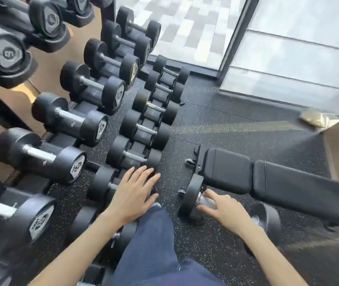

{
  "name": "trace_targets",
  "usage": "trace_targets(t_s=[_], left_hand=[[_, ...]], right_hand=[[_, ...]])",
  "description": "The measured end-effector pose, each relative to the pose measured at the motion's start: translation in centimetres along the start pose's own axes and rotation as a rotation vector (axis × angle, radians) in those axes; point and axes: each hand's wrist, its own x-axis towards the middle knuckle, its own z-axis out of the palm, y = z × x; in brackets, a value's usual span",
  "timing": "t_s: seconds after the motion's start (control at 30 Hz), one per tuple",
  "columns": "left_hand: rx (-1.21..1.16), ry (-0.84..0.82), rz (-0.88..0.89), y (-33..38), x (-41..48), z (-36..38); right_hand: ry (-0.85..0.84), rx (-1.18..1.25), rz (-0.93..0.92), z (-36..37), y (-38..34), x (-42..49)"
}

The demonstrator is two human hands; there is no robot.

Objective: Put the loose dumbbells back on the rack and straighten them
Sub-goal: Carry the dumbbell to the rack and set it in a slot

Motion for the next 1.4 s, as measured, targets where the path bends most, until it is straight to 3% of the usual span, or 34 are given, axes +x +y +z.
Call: trace_targets(t_s=[0.23,0.57,0.97,1.4], left_hand=[[0.000,0.047,0.019,-7.1,9.6,-2.2],[-0.026,0.029,0.027,-11.2,18.6,-2.4],[-0.005,0.034,-0.048,-15.2,34.3,-2.6],[-0.018,0.083,-0.061,-14.8,53.8,-4.5]], right_hand=[[0.081,-0.002,-0.003,-7.2,-2.5,10.3],[0.034,0.025,-0.011,-11.2,-2.6,18.9],[-0.012,0.000,-0.061,-21.6,2.0,34.6],[0.057,-0.081,-0.091,-34.5,10.6,48.0]])
